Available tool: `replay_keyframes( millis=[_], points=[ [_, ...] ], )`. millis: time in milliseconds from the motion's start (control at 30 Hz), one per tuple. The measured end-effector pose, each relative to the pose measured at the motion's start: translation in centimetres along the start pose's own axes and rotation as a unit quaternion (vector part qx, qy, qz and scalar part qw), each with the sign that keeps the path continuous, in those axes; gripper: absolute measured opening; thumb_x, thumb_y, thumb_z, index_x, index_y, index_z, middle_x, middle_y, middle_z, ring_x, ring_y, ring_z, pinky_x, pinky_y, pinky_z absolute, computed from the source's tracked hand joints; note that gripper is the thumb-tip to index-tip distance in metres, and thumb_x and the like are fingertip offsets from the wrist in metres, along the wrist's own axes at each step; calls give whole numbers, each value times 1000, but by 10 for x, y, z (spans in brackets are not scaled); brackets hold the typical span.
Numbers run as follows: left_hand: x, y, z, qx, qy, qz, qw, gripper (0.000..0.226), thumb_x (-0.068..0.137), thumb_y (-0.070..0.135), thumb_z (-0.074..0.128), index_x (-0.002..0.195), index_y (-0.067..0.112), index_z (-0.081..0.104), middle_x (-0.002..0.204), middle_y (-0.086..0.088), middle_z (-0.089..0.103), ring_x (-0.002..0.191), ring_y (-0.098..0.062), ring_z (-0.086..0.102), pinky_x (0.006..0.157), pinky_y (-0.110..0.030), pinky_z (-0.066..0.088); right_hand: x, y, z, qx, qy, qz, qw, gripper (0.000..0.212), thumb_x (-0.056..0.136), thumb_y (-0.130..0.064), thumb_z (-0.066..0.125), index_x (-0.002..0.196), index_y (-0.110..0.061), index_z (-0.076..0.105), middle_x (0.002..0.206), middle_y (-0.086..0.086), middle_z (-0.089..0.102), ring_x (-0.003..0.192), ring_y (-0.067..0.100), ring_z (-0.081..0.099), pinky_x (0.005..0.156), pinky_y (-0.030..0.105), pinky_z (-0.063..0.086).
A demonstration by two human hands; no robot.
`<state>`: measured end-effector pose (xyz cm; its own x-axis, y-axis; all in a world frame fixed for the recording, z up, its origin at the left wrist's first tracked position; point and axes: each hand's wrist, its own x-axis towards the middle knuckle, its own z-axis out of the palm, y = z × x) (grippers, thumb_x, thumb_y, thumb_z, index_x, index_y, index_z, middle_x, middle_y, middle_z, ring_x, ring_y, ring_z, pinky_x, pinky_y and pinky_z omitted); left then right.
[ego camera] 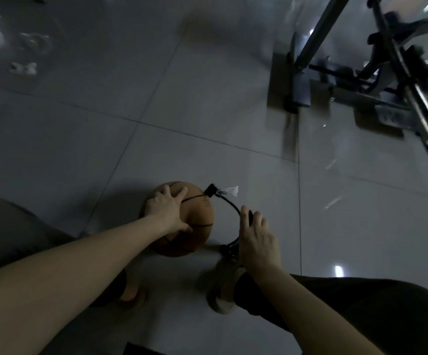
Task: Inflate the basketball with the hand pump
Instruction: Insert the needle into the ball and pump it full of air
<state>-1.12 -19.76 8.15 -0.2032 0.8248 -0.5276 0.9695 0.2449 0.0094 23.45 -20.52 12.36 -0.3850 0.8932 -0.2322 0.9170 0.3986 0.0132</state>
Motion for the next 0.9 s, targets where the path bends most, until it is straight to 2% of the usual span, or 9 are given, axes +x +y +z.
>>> replay_keyframes(
  millis=[67, 133, 200, 267, 400, 533, 700, 900],
  points=[
    [-1, 1, -3, -6, 1, -1, 1000, 127, 62, 86, 68, 159, 37, 2, 150, -21, 21, 129, -42, 41, 99, -49, 48, -2, 2, -17, -10, -4, -27, 1000, 78, 93, -12, 58, 154, -11, 9, 131, 17, 39, 106, 27, 50, 69, 30, 52],
    [-2, 2, -5, -9, 4, -3, 1000, 127, 61, 87, 68, 159, 38, 3, 151, -21, 21, 129, -42, 41, 98, -49, 47, -2, 7, -43, -25, 25, -34, 999, 75, 91, -12, 59, 153, -11, 17, 127, 16, 44, 99, 26, 54, 65, 32, 55],
    [-3, 2, -6, -1, 3, -3, 1000, 128, 61, 87, 67, 159, 37, 3, 152, -22, 19, 130, -42, 41, 96, -48, 47, -2, 12, -76, -29, 73, -29, 996, 65, 89, -13, 57, 148, -11, 28, 117, 14, 49, 86, 25, 57, 57, 35, 54],
    [-5, 0, -3, -4, 1, 3, 1000, 129, 62, 86, 68, 160, 36, 2, 151, -22, 19, 131, -43, 40, 97, -48, 47, -3, 17, -111, -18, 114, -29, 993, 58, 88, -13, 56, 141, -14, 34, 111, 12, 49, 79, 24, 55, 57, 38, 54],
    [-7, -2, 0, -3, 10, 24, 1000, 127, 64, 85, 67, 161, 33, 3, 149, -21, 23, 130, -43, 41, 99, -48, 47, -4, 18, -146, 31, 155, 14, 987, 41, 90, -17, 56, 127, -21, 40, 104, 7, 47, 79, 23, 53, 63, 40, 54],
    [0, -3, -13, -14, -25, 12, 1000, 120, 68, 80, 70, 160, 38, 4, 155, -21, 17, 134, -43, 40, 100, -49, 47, -15, 12, -109, 9, 140, 10, 990, 32, 99, -23, 47, 129, -20, 35, 97, 6, 48, 72, 20, 49, 54, 36, 50],
    [1, -21, -6, -69, -10, 19, 997, 116, 67, 82, 68, 159, 42, 8, 156, -20, 18, 134, -43, 41, 105, -50, 44, -13, -1, -57, 30, 110, 47, 992, 44, 97, -15, 49, 138, -16, 33, 105, 6, 44, 78, 18, 46, 53, 35, 51],
    [6, -10, 1, -61, 6, 31, 998, 114, 69, 84, 63, 159, 42, 7, 155, -21, 18, 131, -43, 41, 101, -49, 43, 2, 3, -20, 62, 53, 65, 995, 60, 89, -11, 55, 143, -13, 29, 113, 8, 42, 86, 20, 46, 55, 32, 50]
  ],
)
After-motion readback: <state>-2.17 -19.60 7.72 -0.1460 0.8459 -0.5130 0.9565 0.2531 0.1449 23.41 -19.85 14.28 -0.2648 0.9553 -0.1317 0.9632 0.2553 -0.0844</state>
